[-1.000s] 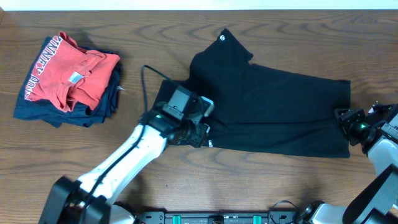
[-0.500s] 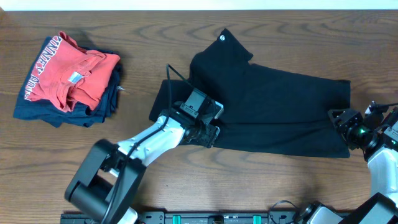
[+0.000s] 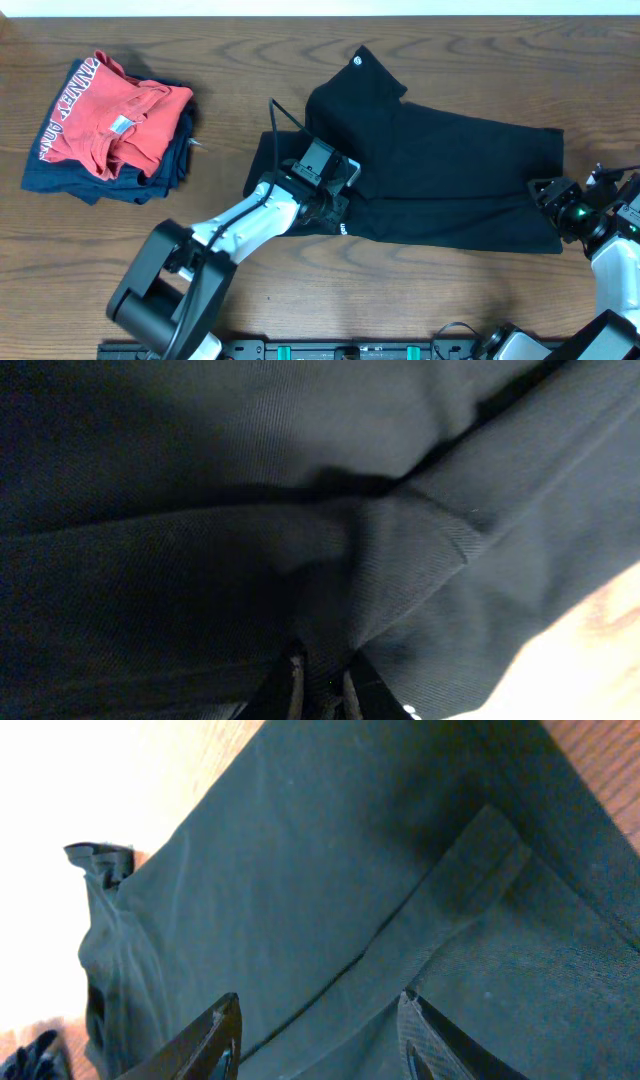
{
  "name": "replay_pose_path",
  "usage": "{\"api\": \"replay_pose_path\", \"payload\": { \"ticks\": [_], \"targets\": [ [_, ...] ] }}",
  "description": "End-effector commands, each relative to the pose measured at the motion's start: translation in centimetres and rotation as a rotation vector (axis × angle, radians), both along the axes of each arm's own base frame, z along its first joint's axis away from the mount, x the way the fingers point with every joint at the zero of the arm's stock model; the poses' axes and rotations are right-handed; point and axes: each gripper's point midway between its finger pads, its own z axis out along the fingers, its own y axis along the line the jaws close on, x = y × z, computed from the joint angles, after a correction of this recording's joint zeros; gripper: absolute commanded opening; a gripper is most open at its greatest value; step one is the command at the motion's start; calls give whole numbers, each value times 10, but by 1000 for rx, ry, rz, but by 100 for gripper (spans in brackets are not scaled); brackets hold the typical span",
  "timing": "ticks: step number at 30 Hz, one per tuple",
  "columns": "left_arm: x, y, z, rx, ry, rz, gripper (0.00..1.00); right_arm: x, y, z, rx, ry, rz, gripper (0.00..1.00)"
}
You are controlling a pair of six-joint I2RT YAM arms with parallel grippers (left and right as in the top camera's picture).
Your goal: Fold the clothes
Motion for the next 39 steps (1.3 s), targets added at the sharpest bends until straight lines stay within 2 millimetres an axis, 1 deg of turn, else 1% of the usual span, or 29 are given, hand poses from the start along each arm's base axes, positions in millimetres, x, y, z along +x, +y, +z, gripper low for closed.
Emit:
{"api": "replay_pose_path", "payload": {
  "ticks": [1,4,9,16,17,18,20,22,23,27,29,32,33,37,39],
  "targets": [
    [14,-9,37,-58,-83,7,10,0,-3,1,-40,4,5,49],
    [15,-6,44,-51,-107,16,10,0,-5,0,-47,10,0,49],
    [22,-3,46,-26,-148,17,10,-1,-6,0,-52,13,-4,49],
    [52,-9,55,-37,-289,34,12,-2,-10,-2,-71,25,-17,49],
    [54,-11,55,-41,-299,31,16,-2,-10,-2,-71,25,-17,49],
    [56,-12,56,-47,-308,31,27,-2,-10,-2,-71,25,-17,49],
    [60,-15,56,-56,-325,28,39,-2,-10,-2,-72,24,-17,49],
    [64,-17,56,-58,-343,22,56,-2,-10,-2,-72,24,-17,49],
    [65,-17,56,-61,-347,23,63,-2,-10,-2,-72,25,-17,49],
    [66,-9,54,-22,-348,40,70,-8,-12,-7,-81,65,-33,50],
    [61,0,53,12,-326,51,70,-13,-11,-11,-77,93,-39,50],
    [45,15,53,53,-263,58,70,-21,-9,-16,-79,134,-31,52],
    [38,20,53,69,-240,55,67,-23,-9,-18,-82,145,-26,52],
    [15,32,41,123,-144,42,45,-29,-6,-21,-89,168,-1,53],
    [8,28,33,101,-106,24,42,-30,-6,-22,-89,175,-2,53]
  ]
}}
